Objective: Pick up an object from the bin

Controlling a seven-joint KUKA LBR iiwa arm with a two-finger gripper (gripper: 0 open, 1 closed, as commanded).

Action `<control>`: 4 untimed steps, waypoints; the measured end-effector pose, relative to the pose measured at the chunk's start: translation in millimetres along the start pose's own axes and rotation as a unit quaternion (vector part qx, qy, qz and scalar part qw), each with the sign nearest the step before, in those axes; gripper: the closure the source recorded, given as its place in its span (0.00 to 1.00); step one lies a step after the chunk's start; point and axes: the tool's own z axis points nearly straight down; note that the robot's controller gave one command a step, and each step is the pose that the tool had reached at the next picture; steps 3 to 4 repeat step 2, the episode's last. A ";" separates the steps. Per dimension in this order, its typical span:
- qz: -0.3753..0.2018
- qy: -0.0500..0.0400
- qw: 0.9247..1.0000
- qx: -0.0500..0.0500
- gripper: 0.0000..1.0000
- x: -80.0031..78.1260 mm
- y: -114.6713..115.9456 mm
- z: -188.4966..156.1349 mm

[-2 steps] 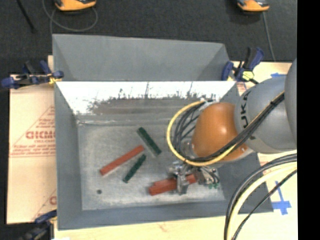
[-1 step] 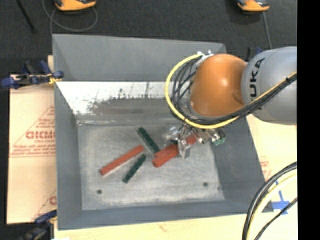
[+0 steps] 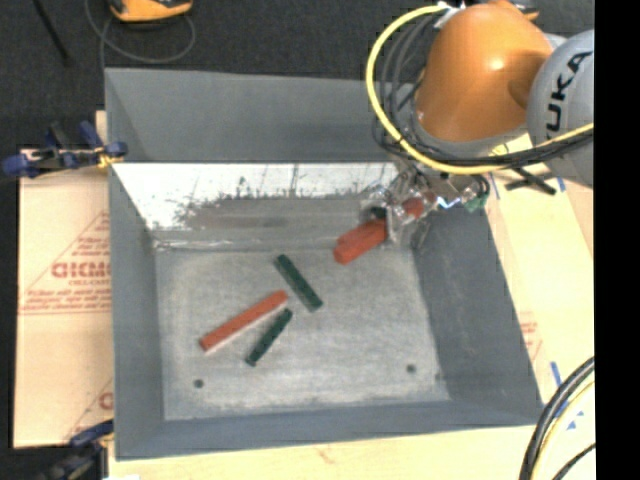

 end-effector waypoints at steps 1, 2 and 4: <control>-0.016 0.007 1.000 -0.004 1.00 52.8 12.3 -0.8; -0.136 0.006 0.991 -0.005 1.00 79.3 -9.3 2.8; -0.136 0.006 0.991 -0.005 1.00 79.3 -9.3 2.8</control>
Offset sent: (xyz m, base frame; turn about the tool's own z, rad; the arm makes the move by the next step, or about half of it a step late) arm -0.0504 -0.0138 -0.0006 -0.0362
